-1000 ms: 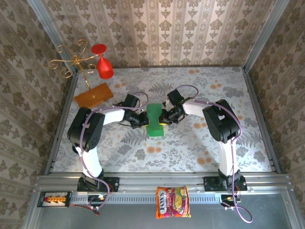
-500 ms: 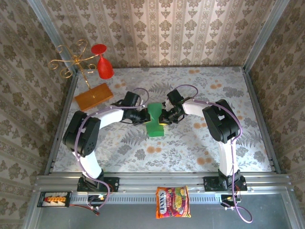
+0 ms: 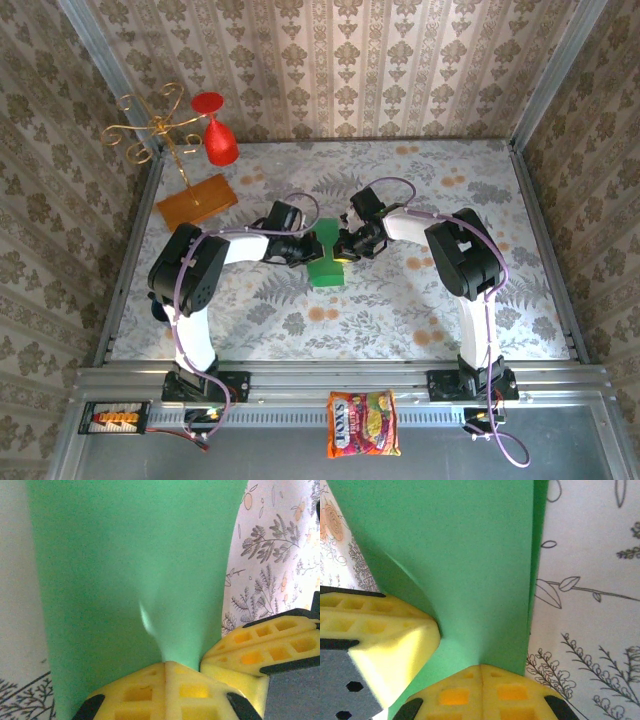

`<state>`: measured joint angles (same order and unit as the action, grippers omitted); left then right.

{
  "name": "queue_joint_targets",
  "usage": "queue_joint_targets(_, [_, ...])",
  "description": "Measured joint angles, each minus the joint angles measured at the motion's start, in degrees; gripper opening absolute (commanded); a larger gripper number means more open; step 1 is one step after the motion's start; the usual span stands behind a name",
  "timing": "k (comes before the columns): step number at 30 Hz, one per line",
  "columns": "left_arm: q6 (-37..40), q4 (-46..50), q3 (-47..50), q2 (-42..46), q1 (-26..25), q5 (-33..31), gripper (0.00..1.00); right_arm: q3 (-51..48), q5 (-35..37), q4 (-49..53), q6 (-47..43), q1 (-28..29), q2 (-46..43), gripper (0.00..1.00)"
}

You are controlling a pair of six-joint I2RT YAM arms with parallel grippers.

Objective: Fold a paper plane with a square sheet of paper (pick it up from the middle)

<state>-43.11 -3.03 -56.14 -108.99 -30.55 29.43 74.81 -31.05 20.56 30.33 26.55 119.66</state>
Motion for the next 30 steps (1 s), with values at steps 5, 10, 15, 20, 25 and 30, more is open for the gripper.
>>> queue_joint_targets(5, [-1.16,-8.0,5.25,1.22,1.99,1.97,0.0,-0.02,0.02,0.0,-0.02,-0.02,-0.02,0.0])
queue_joint_targets(10, [-1.73,-13.33,11.23,4.09,8.28,3.39,0.0,-0.02,0.13,0.0,-0.02,0.0,-0.02,0.0])
queue_joint_targets(15, [-1.25,-11.26,12.63,6.8,11.78,1.11,0.0,-0.11,0.17,-0.02,-0.17,0.0,-0.02,0.0])
queue_joint_targets(20, [-0.59,-8.9,10.99,9.51,8.61,-0.96,0.0,-0.24,0.17,-0.22,-0.17,-0.02,-0.07,0.0])
queue_joint_targets(25, [-0.66,-10.25,6.08,7.74,2.54,-0.83,0.0,-0.24,0.17,-0.22,-0.17,0.0,-0.07,0.0])
queue_joint_targets(30, [-1.09,-11.76,3.85,2.19,0.55,-0.2,0.0,-0.26,0.17,-0.24,-0.17,-0.02,-0.07,0.0])
